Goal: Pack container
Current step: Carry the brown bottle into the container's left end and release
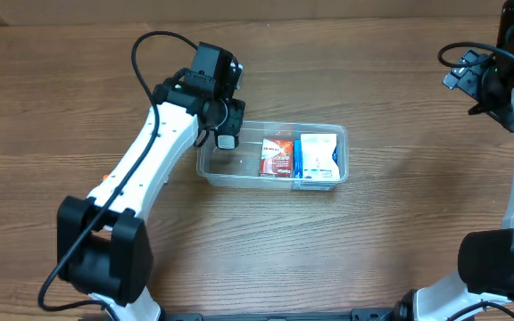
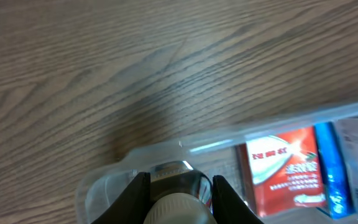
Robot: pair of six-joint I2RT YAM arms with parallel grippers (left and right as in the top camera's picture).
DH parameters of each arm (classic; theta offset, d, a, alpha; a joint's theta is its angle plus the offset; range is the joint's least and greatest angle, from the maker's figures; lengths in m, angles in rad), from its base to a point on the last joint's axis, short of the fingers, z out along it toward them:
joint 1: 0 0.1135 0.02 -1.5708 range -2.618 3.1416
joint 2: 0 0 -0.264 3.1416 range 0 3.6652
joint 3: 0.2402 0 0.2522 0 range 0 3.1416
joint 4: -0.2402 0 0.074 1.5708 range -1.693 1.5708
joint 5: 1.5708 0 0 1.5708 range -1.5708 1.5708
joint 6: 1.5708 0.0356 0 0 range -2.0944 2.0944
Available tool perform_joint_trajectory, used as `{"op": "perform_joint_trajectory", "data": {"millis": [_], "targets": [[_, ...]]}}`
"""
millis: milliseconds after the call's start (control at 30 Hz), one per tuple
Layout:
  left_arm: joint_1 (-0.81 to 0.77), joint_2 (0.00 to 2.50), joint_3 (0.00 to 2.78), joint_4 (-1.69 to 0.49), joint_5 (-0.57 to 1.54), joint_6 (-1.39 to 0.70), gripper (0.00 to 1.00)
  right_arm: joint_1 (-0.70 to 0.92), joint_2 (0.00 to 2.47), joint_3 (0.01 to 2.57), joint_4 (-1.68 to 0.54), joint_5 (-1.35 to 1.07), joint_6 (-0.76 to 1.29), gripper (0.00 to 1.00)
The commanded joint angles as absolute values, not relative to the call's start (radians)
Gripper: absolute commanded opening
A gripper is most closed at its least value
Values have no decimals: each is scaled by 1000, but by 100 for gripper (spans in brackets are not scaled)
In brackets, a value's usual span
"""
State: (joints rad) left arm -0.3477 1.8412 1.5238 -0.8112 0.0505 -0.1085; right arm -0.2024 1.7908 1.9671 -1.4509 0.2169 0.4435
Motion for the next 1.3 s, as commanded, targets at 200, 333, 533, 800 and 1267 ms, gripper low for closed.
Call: {"op": "perform_joint_trajectory", "data": {"millis": [200, 333, 533, 800, 1267], "targets": [[-367, 1892, 1512, -759, 34, -134, 4, -203, 1782, 1980, -1446, 224, 438, 100], [-369, 1892, 1511, -756, 34, -134, 4, -203, 1782, 1980, -1446, 224, 438, 100], [-370, 1893, 1483, -736, 34, -134, 4, -203, 1782, 1980, -1446, 224, 438, 100], [-370, 1893, 1465, -721, 34, -128, 4, -203, 1782, 1980, -1446, 224, 439, 100], [-370, 1893, 1465, -726, 44, -127, 45, -203, 1782, 1980, -1446, 224, 438, 100]]}}
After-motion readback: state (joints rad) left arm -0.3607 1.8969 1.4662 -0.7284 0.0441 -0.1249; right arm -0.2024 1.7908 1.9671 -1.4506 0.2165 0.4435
